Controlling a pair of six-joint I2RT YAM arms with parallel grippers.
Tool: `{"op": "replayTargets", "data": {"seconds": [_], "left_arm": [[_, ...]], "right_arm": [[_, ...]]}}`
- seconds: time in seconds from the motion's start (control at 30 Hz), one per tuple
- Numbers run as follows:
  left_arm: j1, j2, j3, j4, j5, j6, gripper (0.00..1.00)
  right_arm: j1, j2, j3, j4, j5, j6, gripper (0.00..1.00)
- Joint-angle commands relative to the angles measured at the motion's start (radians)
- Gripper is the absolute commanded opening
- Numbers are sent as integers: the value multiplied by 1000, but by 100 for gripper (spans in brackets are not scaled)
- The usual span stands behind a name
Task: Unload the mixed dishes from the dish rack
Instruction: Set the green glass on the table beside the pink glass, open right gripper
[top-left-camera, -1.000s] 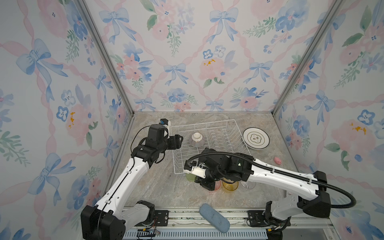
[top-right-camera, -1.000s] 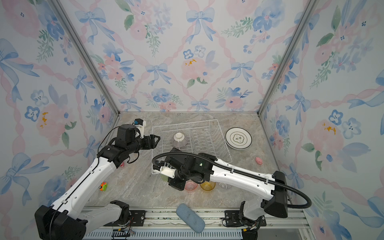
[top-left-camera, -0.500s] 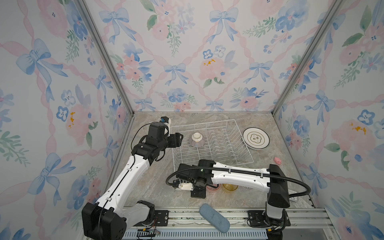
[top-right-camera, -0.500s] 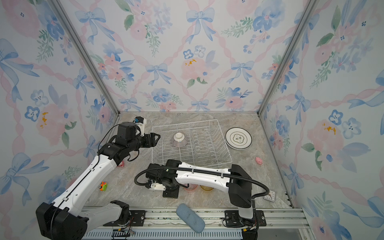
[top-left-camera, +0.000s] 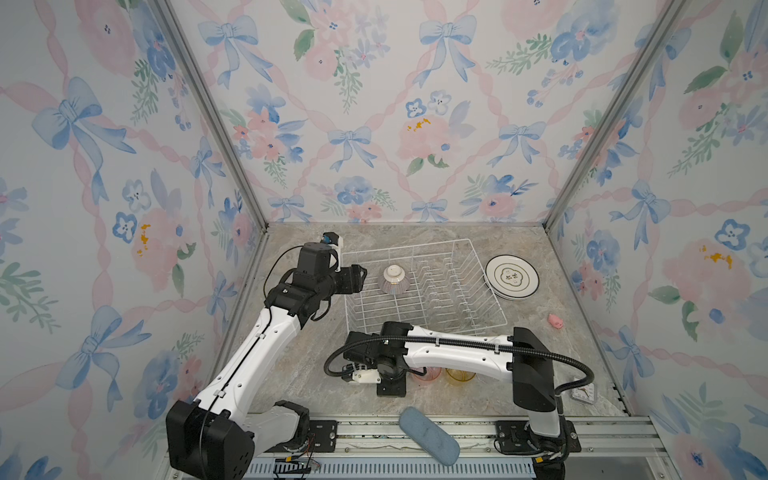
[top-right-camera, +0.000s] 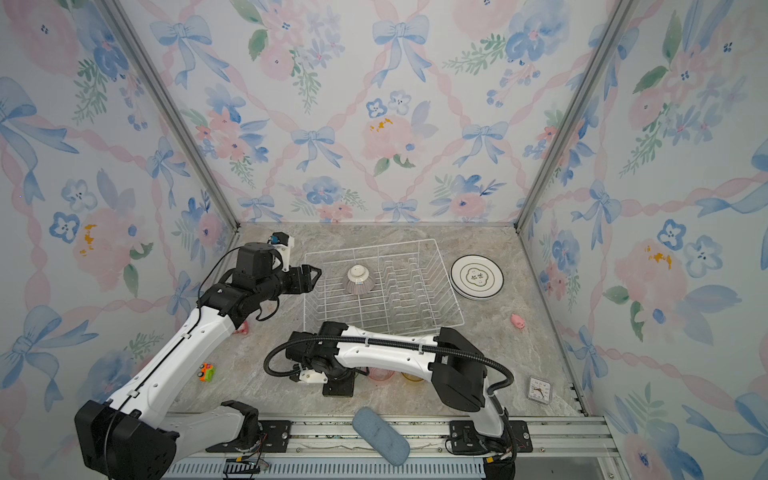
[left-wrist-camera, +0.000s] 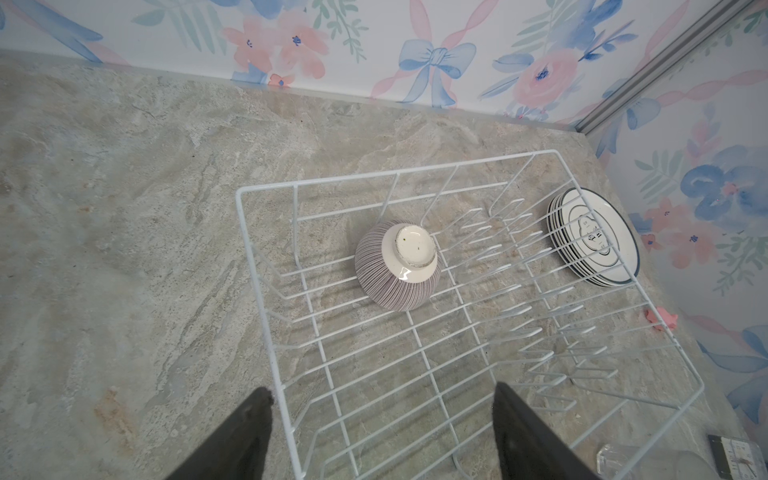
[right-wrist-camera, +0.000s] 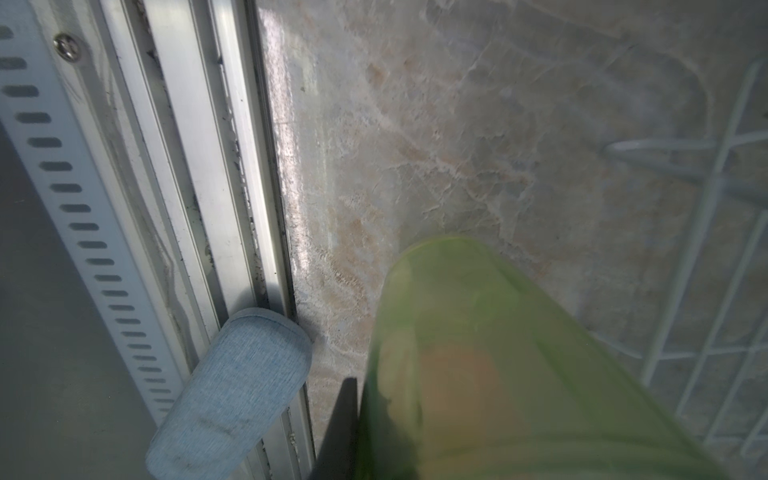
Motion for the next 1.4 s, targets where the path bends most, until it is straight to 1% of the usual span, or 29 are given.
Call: {"op": "replayTargets", "data": {"seconds": [0.0, 0.37, 0.57, 0.77, 0.97, 1.07, 1.17, 1.3, 1.37], "left_arm": [[6, 11, 7, -14, 10, 25, 79], [8, 22, 6, -15, 12, 31, 79], [10, 28, 4, -15, 13, 33, 79], [9, 32, 10, -14, 17, 33, 79], [10, 37, 18, -14, 19, 31, 79], [9, 41, 20, -15, 22, 30, 79], [9, 41, 21, -15, 26, 30, 79], [9, 41, 23, -15, 28, 31, 79], [10, 42, 23, -15, 28, 31, 79]], "right_arm": [[5, 33, 33, -39, 30, -15, 0], [-11, 65, 37, -30, 49, -16, 0], [-21, 81, 35, -26, 77, -14, 0], [-21, 87, 25, -22, 75, -14, 0], [-21, 84, 18, -17, 75, -11, 4], [-22, 84, 16, -14, 85, -8, 9], [-22, 78, 13, -13, 92, -6, 18], [-22, 66, 7, -6, 105, -1, 33], [-22, 59, 5, -3, 113, 1, 39]]}}
